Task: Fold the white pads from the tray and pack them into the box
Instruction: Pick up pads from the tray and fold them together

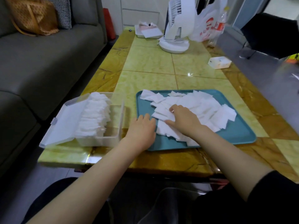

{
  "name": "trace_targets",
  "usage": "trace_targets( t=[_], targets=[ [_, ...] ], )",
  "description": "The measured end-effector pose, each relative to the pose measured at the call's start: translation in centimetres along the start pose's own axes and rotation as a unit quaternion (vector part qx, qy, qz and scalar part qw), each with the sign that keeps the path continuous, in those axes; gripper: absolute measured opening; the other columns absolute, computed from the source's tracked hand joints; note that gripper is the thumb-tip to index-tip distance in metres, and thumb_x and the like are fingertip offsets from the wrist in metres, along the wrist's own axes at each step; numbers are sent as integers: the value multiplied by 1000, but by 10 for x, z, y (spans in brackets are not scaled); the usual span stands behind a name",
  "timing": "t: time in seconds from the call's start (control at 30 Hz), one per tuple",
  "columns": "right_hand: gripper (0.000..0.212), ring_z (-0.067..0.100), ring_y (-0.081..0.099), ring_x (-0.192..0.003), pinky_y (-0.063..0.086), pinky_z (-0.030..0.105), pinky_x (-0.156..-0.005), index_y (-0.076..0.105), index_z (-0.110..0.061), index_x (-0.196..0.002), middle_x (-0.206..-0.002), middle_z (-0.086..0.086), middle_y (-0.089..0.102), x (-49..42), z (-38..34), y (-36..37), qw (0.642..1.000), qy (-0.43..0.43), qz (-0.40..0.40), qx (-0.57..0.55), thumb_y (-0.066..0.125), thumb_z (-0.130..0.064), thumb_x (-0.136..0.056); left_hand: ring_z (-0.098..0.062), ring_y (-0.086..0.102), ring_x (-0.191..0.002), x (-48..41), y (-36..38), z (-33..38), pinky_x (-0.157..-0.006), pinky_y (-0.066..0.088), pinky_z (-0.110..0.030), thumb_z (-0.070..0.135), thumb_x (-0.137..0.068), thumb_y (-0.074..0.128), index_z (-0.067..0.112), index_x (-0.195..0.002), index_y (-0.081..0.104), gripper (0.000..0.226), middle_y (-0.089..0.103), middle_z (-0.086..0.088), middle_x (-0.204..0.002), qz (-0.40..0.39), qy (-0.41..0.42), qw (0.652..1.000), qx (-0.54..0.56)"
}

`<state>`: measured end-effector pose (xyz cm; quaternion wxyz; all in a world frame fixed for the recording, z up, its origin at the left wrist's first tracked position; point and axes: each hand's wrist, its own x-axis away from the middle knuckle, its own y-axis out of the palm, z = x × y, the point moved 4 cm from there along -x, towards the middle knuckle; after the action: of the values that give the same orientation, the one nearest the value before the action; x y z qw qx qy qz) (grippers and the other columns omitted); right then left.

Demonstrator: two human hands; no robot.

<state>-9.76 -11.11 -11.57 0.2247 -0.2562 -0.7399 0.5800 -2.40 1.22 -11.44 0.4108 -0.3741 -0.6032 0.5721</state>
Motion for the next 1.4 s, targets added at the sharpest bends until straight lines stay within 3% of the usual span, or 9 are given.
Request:
trace_targets(
  t=[0.13, 0.27, 0.47, 0.63, 0.83, 1.03, 1.2, 1.33, 1.4],
  targets=[
    [24, 26, 54, -104, 40, 34, -77, 51, -15, -113, -111, 8, 61, 2, 0, -2, 997, 7, 68, -40, 51, -30, -94, -28, 47, -115, -3, 1, 0, -93, 35, -37, 30, -98, 40, 13, -123, 46, 31, 47, -9, -124, 6, -5, 1000, 12],
    [17, 24, 53, -101, 44, 36, -80, 60, -15, -103, -105, 7, 62, 4, -7, -11, 990, -28, 122, -61, 52, -26, -94, -25, 49, -114, -5, -1, -6, -95, 34, -39, 32, -99, 37, 16, -125, 49, 33, 50, -6, -123, 18, -32, 998, 58],
    [38, 26, 42, -117, 35, 36, -93, 50, -22, -125, -128, 5, 48, 0, -12, -2, 996, -70, 50, 18, 58, -31, -89, -26, 50, -112, -6, 0, -6, -93, 35, -39, 33, -100, 35, 16, -124, 51, 33, 52, -6, -122, 30, -34, 996, 76],
    [23, 24, 43, -113, 33, 34, -91, 64, -21, -110, -120, 4, 54, -7, -17, -5, 994, -65, 78, 48, 51, -29, -93, -26, 46, -115, -9, 3, -6, -94, 36, -39, 33, -100, 35, 16, -126, 50, 35, 49, -7, -124, 25, -46, 994, 100],
    [18, 19, 59, -92, 46, 34, -79, 63, -15, -102, -102, 2, 64, 9, -24, -12, 976, -43, 144, -160, 52, -26, -92, -25, 44, -122, -15, -2, -7, -104, 33, -47, 34, -99, 41, 20, -128, 49, 34, 55, -2, -127, 67, -116, 941, 311],
    [17, 13, 55, -88, 44, 24, -80, 61, -12, -103, -104, 1, 59, 20, -38, -19, 949, -81, 146, -266, 48, -9, -93, -1, 55, -92, -11, -17, -9, -70, 38, -8, 24, -91, 56, 25, -105, 56, 13, 58, 17, -94, 170, -113, 836, 510],
    [21, 13, 57, -87, 46, 21, -79, 61, -13, -101, -100, -3, 58, 34, -35, -29, 938, -78, 144, -305, 48, -1, -90, 3, 60, -81, -11, -20, -9, -67, 41, -10, 21, -90, 59, 24, -86, 60, 5, 64, 13, -82, 199, -98, 825, 520],
    [13, 8, 58, -83, 46, 12, -70, 57, -20, -98, -102, -2, 57, 36, -30, -29, 926, -58, 151, -342, 60, -12, -88, 7, 47, -51, -8, -23, -6, -50, 33, -9, 13, -92, 54, 22, -65, 47, 29, 47, 13, -56, 193, -95, 822, 527],
    [29, 7, 57, -88, 47, 13, -72, 51, -20, -110, -112, -5, 53, 35, -26, -28, 921, -37, 154, -357, 65, -20, -85, -1, 38, -48, -8, -23, -8, -47, 29, -14, 10, -92, 50, 13, -63, 44, 29, 40, 8, -53, 185, -112, 816, 536]
  ],
)
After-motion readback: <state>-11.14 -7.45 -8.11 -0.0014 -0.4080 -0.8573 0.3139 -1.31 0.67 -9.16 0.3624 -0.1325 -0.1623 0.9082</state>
